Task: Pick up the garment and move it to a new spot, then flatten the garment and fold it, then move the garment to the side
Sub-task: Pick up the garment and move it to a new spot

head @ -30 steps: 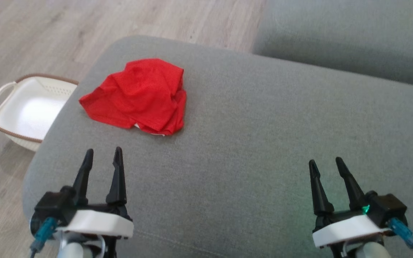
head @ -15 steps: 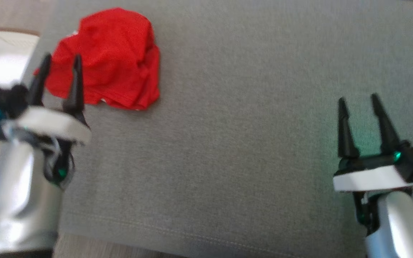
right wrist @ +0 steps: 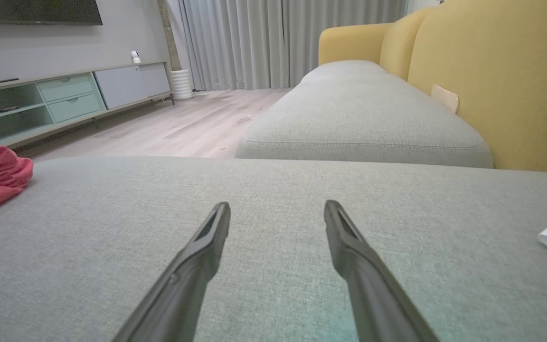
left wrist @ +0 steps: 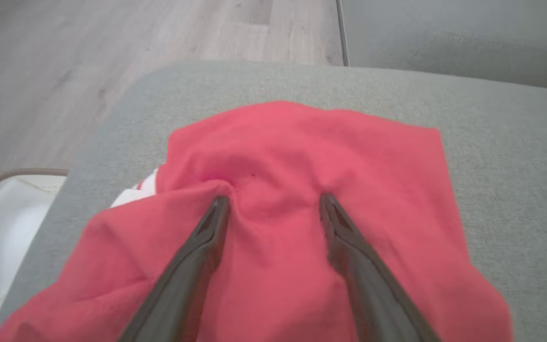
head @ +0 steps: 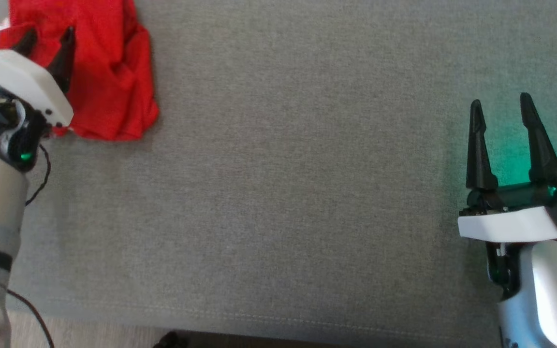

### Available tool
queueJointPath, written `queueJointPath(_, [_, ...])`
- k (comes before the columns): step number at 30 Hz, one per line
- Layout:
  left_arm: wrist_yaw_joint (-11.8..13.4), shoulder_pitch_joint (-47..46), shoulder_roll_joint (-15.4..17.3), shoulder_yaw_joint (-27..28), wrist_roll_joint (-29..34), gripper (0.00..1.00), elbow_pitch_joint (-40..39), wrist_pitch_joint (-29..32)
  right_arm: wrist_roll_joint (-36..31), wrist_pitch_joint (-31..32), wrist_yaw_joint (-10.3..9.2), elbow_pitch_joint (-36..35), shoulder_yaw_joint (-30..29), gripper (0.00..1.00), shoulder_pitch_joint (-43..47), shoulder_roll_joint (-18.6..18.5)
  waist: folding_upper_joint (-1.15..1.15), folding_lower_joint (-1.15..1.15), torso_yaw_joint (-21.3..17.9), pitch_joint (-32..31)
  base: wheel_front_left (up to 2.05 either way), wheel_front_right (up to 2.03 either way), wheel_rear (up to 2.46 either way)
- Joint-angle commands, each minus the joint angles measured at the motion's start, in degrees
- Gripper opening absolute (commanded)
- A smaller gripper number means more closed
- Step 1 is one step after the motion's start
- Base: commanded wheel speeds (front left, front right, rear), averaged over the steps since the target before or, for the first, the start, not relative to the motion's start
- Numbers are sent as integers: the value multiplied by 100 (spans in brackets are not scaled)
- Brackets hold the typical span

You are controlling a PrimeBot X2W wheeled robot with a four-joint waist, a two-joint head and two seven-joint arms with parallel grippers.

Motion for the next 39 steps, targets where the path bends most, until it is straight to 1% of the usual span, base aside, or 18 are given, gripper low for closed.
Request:
queueJointPath(1, [9, -325, 393, 44, -132, 100, 99, 151, -45, -10, -5, -247, 162, 100, -110, -17, 0, 0, -102, 150, 0, 0, 0])
queueJointPath(5, [8, -502, 389, -193, -474, 100, 570, 597, -98, 24, -5, -311, 144, 100, -156, -17, 0, 0, -158, 249, 0, 0, 0])
queueJointPath(8, [8, -550, 400, -293, -622, 100, 702, 695, -102, 30, -5, -334, 120, 100, -159, -17, 0, 0, -167, 270, 0, 0, 0])
queueJointPath(9, [8, -564, 394, -361, -683, 96, 728, 712, -102, 31, -5, -341, 108, 100, -156, -17, 0, 0, -167, 272, 0, 0, 0])
queueJointPath(10, [8, -574, 391, -430, -738, 33, 739, 701, -103, 31, -5, -341, 96, 100, -152, -17, 0, 0, -165, 269, 0, 0, 0])
queueJointPath(11, [8, -576, 386, -509, -805, 0, 719, 685, -104, 32, -5, -336, 88, 100, -149, -17, 0, 0, -162, 262, 0, 0, 0])
queueJointPath(13, [8, -581, 426, -661, -898, 0, 704, 600, -101, 35, -5, -317, 77, 100, -145, -17, 0, 0, -154, 228, 0, 0, 0])
queueJointPath(15, [8, -627, 518, -746, -887, 0, 769, 333, -79, 33, -5, -285, 77, 100, -153, -17, 0, 0, -148, 162, 0, 0, 0])
queueJointPath(18, [8, -677, 550, -863, -937, 0, 810, -28, -45, 23, -5, -200, 95, 100, -155, -17, 0, 0, -134, -14, 0, 0, 0])
queueJointPath(24, [8, -739, 593, -1111, -923, 0, 675, -912, 115, -19, -5, 56, 137, 100, -59, -17, 0, 0, -94, -616, 0, 0, 0])
queueJointPath(25, [8, -734, 587, -1177, -932, 0, 572, -1157, 190, -32, -5, 138, 138, 100, -8, -17, 0, 0, -73, -838, 0, 0, 0])
queueJointPath(31, [8, -580, 431, -1431, -1024, 0, -5, -1414, 456, -56, -5, 386, 227, 100, 98, -17, 0, 0, -91, -1430, 0, 0, 0])
queueJointPath(33, [9, -477, 315, -1473, -1076, 0, -242, -1427, 567, -60, -5, 462, 254, 100, 117, -17, 0, 0, -131, -1572, 0, 0, 0])
queueJointPath(35, [62, -361, 182, -1504, -1116, 0, -497, -1424, 649, -61, -5, 506, 314, 100, 115, -17, 0, 0, -199, -1681, 0, 0, 0])
queueJointPath(39, [277, -116, -153, -1607, -1172, 0, -1045, -1366, 782, -63, -5, 503, 463, 100, 106, -17, 0, 0, -382, -1793, 0, 0, 0])
